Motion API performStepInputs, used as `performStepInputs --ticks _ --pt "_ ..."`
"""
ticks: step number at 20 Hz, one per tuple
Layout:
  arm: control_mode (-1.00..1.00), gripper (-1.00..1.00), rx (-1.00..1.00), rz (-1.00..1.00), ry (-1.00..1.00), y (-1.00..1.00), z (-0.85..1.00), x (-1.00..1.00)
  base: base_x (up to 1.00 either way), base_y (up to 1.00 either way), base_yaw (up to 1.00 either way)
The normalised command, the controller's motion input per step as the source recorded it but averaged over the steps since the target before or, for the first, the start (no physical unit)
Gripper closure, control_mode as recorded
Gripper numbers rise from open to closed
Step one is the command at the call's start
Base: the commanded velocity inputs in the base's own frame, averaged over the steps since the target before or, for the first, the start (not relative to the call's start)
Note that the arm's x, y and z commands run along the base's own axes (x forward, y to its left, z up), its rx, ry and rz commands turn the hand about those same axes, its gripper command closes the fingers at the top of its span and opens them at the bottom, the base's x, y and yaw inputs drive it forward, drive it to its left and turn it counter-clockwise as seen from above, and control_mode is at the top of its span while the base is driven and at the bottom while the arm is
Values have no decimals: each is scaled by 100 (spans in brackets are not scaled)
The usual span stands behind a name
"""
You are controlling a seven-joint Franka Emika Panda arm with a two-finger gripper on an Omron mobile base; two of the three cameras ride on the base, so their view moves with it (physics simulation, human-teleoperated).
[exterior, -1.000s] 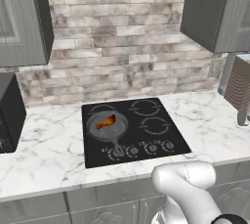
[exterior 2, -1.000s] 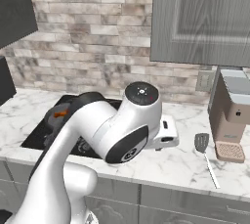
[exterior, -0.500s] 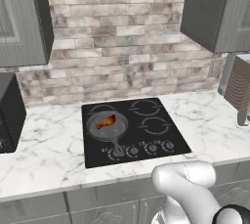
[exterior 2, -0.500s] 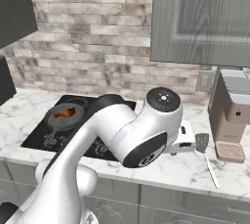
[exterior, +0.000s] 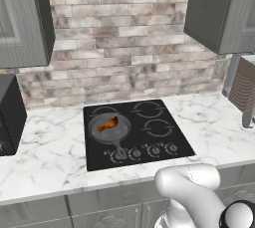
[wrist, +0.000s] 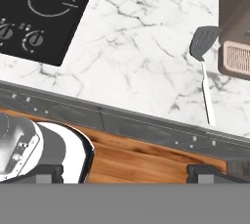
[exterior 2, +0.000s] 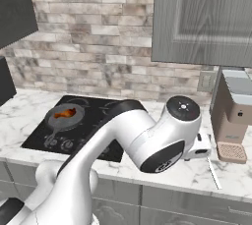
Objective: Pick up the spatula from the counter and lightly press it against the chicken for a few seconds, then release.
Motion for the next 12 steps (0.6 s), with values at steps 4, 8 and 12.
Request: performStepInputs --ticks 4,8,12 --pt "-100 -100 0 0 2 -25 -10 15 0 0 0" --pt "-100 -100 0 0 2 -24 -12 16 0 0 0" --pt "-100 -100 0 0 2 -13 -17 20 0 0 0"
